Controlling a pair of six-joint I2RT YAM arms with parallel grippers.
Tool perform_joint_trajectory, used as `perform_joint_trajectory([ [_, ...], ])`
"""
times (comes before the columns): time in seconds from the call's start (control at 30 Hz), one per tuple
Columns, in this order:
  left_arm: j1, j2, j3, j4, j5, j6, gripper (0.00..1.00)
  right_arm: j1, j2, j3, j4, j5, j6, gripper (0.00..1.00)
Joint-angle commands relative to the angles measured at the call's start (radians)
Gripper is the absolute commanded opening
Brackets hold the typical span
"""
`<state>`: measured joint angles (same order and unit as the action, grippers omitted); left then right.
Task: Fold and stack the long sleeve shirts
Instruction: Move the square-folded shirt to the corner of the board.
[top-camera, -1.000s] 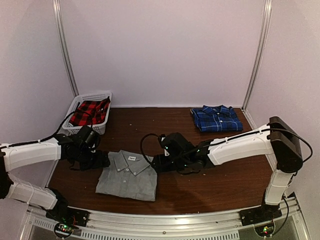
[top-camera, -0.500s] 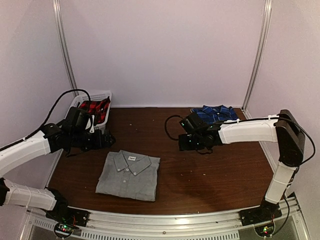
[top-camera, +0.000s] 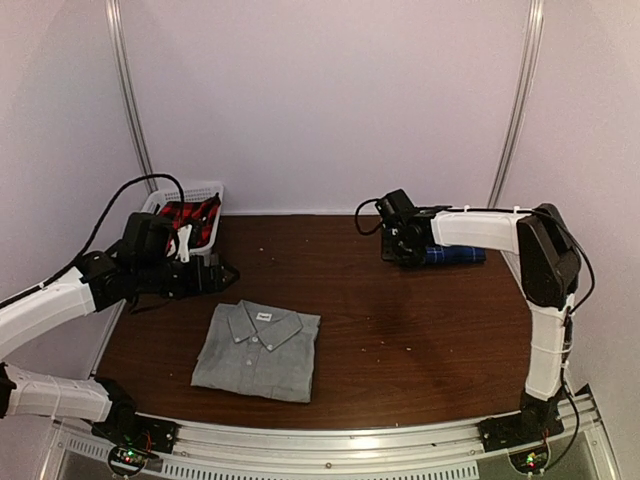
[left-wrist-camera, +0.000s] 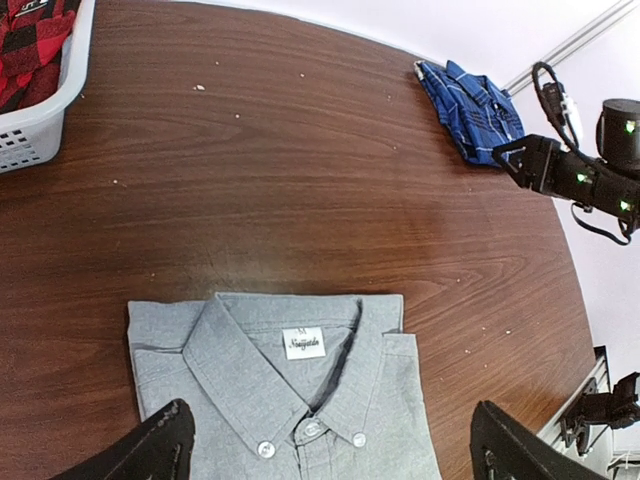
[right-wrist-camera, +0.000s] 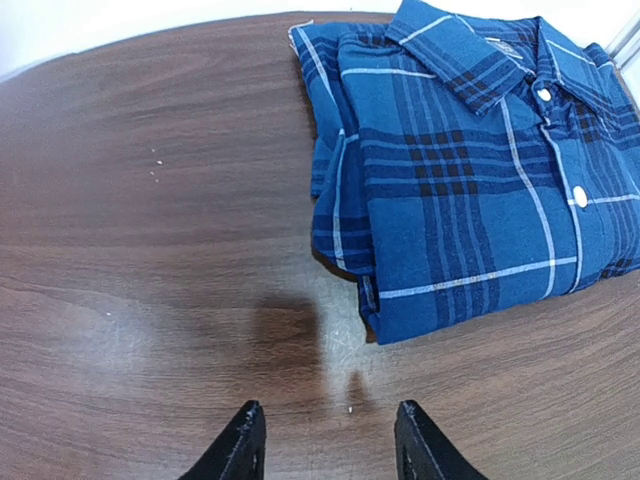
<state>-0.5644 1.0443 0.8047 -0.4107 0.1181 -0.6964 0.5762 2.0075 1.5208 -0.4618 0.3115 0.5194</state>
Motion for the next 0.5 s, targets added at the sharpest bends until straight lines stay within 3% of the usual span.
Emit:
perform_joint_trajectory([
  [0.0, 0.001, -0.022, -0.019, 0.058, 0.038, 0.025, 0.98, -0.007, 0.083, 0.104, -0.092, 0.063, -0.031, 0.44],
  [0.47, 0.001, -0.038, -0.051, 0.058, 0.063, 0.028, 0.98, -0.044, 0.252, 0.229, -0.149, 0.155, -0.069, 0.4],
])
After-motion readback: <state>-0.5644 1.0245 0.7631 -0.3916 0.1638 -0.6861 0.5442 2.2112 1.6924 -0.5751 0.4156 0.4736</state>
